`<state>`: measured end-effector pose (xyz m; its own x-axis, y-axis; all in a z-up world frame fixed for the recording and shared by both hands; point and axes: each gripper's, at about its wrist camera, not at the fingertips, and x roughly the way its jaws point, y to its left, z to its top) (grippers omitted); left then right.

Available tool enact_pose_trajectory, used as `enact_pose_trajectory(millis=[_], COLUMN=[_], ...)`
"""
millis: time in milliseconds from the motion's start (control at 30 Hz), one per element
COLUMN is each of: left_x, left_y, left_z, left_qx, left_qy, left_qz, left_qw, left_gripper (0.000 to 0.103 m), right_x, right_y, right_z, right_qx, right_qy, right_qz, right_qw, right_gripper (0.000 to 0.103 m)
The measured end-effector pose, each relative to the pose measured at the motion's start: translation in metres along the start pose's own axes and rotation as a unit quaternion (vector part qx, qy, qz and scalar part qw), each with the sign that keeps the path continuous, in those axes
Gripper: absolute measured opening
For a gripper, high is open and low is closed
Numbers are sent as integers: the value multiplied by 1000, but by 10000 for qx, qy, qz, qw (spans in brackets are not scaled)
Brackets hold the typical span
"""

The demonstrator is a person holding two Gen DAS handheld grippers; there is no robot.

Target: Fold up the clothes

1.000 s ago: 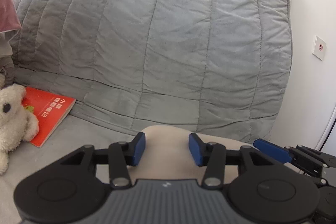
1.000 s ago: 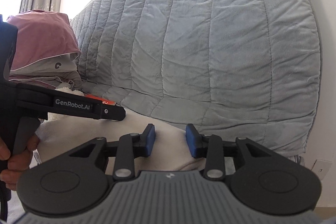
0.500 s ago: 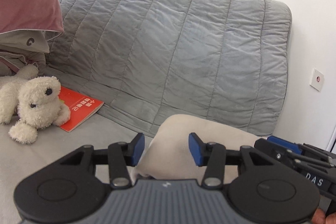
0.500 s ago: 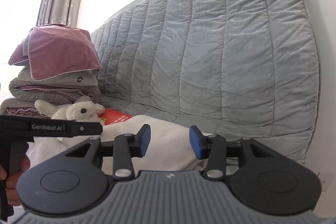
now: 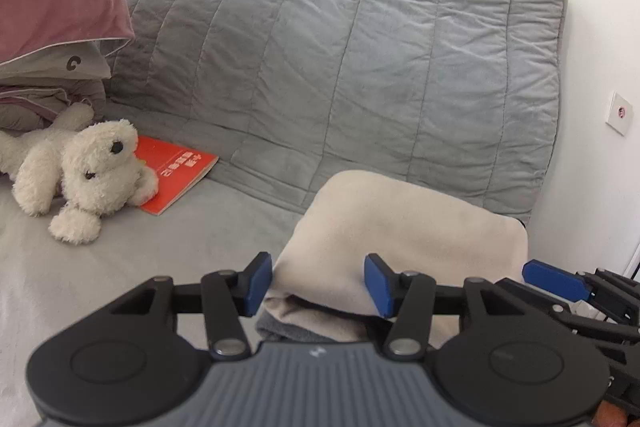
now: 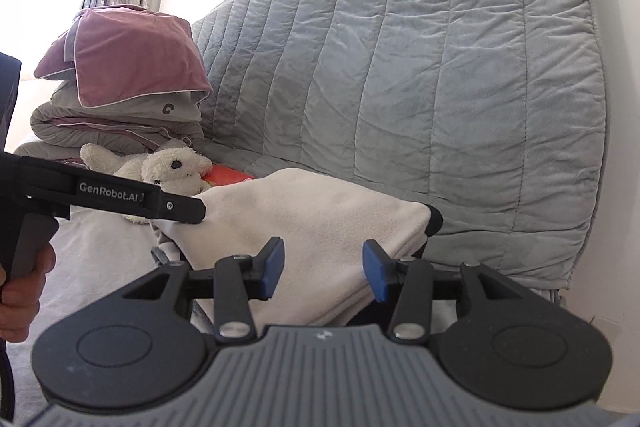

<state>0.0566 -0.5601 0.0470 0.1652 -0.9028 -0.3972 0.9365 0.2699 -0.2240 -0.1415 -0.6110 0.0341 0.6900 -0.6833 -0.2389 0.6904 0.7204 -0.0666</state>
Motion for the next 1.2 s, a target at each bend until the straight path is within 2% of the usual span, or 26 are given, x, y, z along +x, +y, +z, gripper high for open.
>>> enact_pose_trajectory(millis=[167,400,567,700,800,933,1100,1200], left_x=[-21,-55,-74,-86,-91,-99,-108,-112], left_y=[-20,-48,-58,-69,-76,-87,-98,-101], left_z=[4,2,-6,-14,-21,-26,-24,-21], left_qx=[75,100,-100,25,1,127,300,284], left_qy=[702,1437,1876,2130,2424,2611,2688,2727], left_qz=[182,487,775,1087,1099,1252,1438,1494], left_qw=[9973,9884,9791,9710,9639,9571,9519,9500], left_gripper=[54,67,72,83,88,95,102,102], right_x=[-24,-64,-88,-101,-107,-116,-124,-129], right_y=[-3,1,4,3,2,0,-3,-5], right_z=[14,32,39,41,41,42,43,47], right_qx=[329,574,603,700,735,798,889,931], right_qy=[464,845,1024,1180,1360,1542,1666,1704], right_qz=[112,279,268,222,168,94,-28,-53], right_qw=[9983,9944,9926,9903,9878,9848,9820,9809], right_gripper=[54,65,73,78,86,95,100,103])
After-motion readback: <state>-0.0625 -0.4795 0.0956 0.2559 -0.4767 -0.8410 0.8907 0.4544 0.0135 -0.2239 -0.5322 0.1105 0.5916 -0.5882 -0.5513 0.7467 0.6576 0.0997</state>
